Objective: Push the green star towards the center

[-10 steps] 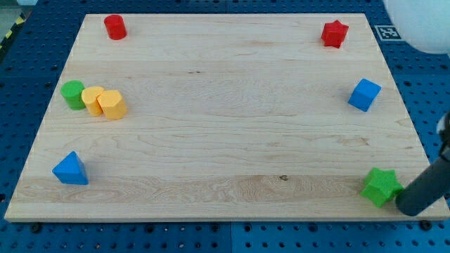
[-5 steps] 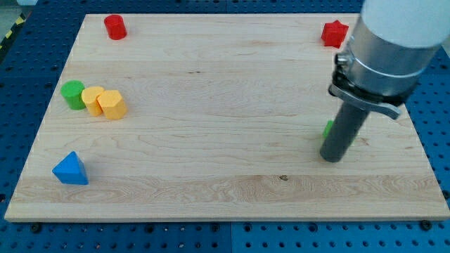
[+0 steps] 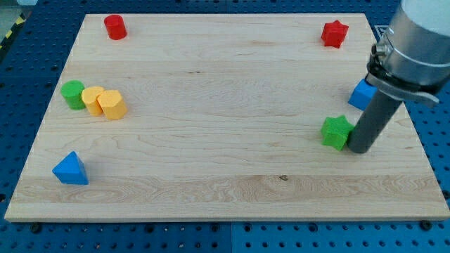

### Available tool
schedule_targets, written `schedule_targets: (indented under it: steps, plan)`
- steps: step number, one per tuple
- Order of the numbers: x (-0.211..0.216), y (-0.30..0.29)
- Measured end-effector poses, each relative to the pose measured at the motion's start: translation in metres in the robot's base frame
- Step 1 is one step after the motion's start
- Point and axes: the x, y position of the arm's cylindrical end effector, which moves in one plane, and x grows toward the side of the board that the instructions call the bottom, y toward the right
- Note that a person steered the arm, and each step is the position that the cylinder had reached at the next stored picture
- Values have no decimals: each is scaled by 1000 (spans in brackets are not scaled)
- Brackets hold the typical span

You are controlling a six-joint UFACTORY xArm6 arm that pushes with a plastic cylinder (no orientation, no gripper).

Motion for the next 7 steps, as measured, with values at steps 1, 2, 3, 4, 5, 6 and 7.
schedule_targets:
  steps: [1,2,3,4,5,6,7]
  plan:
    - [-9,-13]
    - [-10,-39]
    - [-11,-71]
    - [-16,-102]
    - [-22,-132]
    - [-23,-141]
    - [-10,-119]
